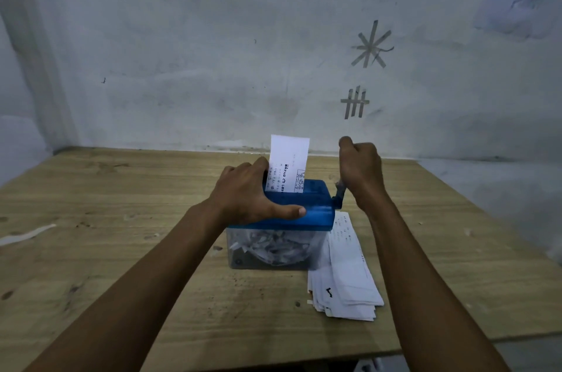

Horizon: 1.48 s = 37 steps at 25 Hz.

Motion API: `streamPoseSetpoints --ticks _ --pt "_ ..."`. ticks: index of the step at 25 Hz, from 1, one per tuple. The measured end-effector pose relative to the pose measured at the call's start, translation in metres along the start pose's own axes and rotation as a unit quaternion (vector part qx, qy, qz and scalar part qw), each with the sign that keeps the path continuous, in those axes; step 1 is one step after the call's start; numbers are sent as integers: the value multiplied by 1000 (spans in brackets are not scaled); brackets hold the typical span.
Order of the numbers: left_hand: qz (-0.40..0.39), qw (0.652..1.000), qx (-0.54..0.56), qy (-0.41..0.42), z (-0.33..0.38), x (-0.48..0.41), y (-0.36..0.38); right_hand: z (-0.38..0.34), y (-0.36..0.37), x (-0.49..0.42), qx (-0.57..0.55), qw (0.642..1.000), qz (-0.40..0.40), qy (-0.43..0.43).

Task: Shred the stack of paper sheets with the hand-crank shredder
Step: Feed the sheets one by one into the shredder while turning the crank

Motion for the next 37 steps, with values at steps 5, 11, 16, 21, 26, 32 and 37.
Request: streamPoseSetpoints --ticks 5,11,16,21,26,32,37 --pt "12 1000 23 11 3 0 -3 30 44 -45 15 989 -97 109" --pt "21 1000 16 -12 -1 0 -1 118 81 -20 -43 945 -211 245" --pt "16 999 -9 -36 -2 1 -1 132 44 39 -68 964 -139 217" --pt "16 1000 -17 -17 -1 1 -2 51 -16 63 89 996 5 21" --pt "14 1000 -25 8 5 1 -1 6 -27 34 73 990 117 -28" --pt "18 1000 -8 10 2 -3 -1 5 20 -34 37 998 -18 46" --pt "22 1000 12 14 5 -1 -2 58 65 -47 67 974 -150 157"
Point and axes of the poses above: each hand's wrist, its own x-axis away from the middle knuckle, its own y-axis out of the palm, z = x × y, the point moved 9 cm from there along -x, towards the middle knuckle, and after that the axes turned 11 degrees about y, right-handed, at the moved point
